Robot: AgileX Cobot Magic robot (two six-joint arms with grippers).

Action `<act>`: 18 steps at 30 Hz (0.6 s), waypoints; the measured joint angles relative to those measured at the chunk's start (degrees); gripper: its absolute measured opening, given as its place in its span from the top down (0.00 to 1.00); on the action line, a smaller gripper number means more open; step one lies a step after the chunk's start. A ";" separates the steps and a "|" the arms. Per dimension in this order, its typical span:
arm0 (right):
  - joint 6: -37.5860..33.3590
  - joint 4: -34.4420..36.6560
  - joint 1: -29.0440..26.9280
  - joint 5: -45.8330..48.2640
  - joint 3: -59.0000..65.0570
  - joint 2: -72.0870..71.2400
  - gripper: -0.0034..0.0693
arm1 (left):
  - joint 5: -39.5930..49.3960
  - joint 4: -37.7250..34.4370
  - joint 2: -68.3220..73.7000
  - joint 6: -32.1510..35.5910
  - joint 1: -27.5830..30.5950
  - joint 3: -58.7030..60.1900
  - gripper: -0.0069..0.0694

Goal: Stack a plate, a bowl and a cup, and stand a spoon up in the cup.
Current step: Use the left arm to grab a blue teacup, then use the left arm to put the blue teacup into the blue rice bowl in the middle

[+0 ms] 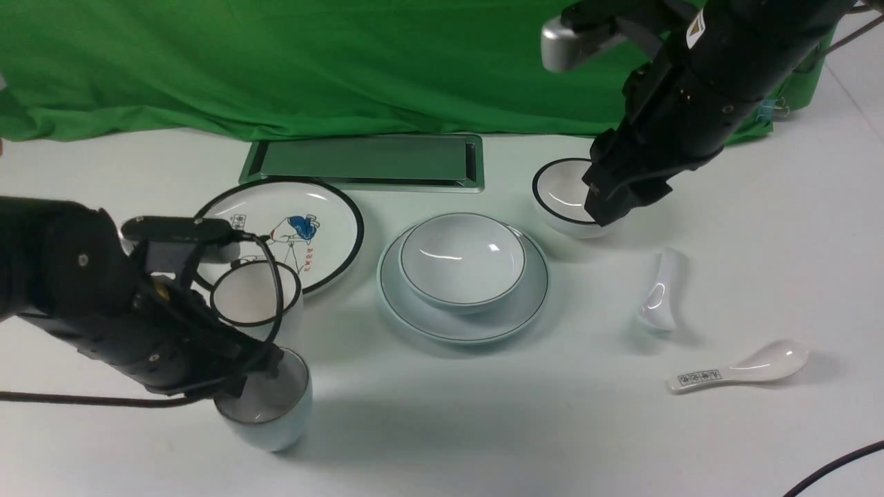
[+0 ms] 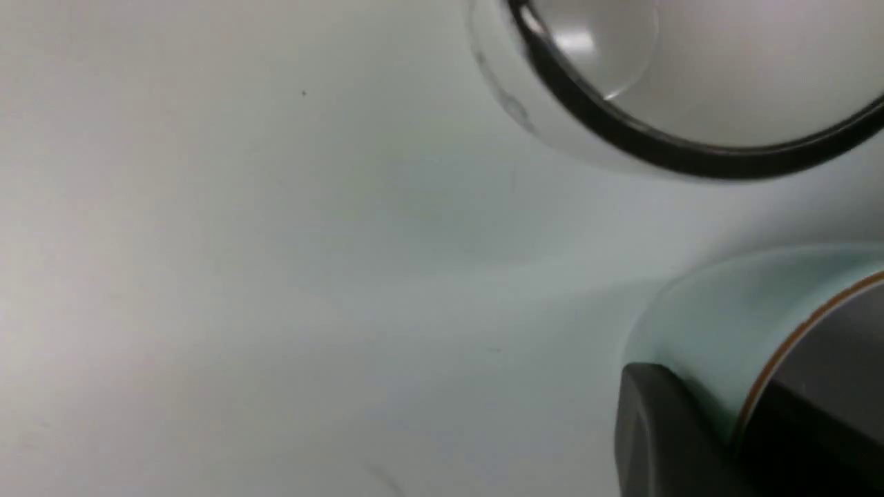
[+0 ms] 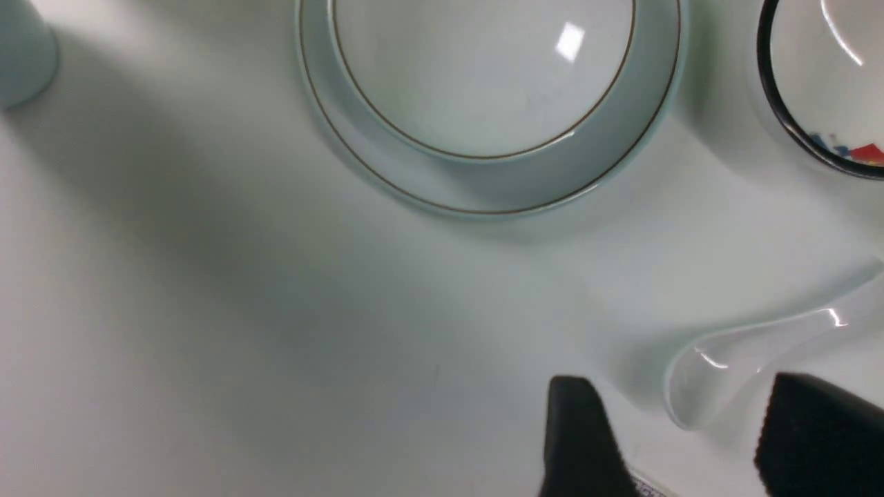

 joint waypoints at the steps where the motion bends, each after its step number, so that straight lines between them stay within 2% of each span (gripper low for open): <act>1: 0.00 -0.02 0.00 0.19 0.00 -0.34 0.43 | 2.21 -0.41 -1.09 1.02 0.00 -1.58 0.92; 9: -0.23 -0.14 0.00 0.38 0.30 -9.12 0.43 | 7.05 -5.69 -2.39 8.19 -2.96 -18.54 0.92; 18: -0.25 -0.18 0.00 0.59 0.30 -16.67 0.43 | 18.63 -11.62 23.55 12.77 -4.08 -46.72 0.92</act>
